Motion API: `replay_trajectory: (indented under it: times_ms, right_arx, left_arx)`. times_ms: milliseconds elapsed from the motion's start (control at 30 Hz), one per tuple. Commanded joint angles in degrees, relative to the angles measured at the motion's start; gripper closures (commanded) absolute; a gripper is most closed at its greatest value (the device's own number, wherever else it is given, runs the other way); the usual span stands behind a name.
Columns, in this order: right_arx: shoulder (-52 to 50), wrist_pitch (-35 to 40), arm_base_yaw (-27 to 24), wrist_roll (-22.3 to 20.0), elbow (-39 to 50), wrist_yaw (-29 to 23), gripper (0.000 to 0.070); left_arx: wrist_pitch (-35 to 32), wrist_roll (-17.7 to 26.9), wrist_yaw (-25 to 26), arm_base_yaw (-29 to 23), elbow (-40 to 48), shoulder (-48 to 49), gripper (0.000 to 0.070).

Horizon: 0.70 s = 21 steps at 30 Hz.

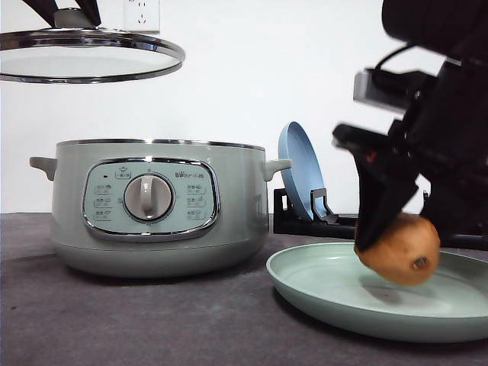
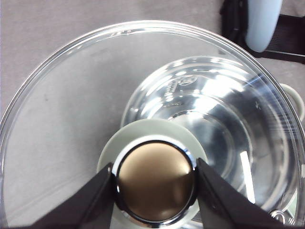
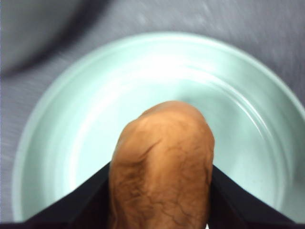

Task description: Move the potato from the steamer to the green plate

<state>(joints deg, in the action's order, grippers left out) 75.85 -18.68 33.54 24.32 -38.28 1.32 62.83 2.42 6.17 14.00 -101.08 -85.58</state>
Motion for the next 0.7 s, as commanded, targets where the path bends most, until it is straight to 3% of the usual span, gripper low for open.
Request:
replay_trajectory:
  times_ms: [0, 100, 567, 667]
  right_arx:
    - [1.6, 1.0, 0.5, 0.7, -0.4, -0.3, 0.0544]
    - [2.9, 1.1, 0.5, 0.7, -0.4, -0.3, 0.0528]
    - [1.1, 0.3, 0.4, 0.5, -1.5, -1.5, 0.0134]
    - [-1.0, -1.7, 0.3, -0.3, -3.2, -2.9, 0.0108]
  left_arx:
    - [-1.9, 0.1, 0.4, 0.6, -1.5, 0.6, 0.0699]
    - [-1.9, 0.1, 0.4, 1.5, -1.5, 0.6, 0.0699]
    - [-1.2, 0.2, 0.4, 5.8, -1.5, 0.3, 0.0699]
    - [-1.3, 0.2, 0.4, 6.6, -1.5, -0.4, 0.0699]
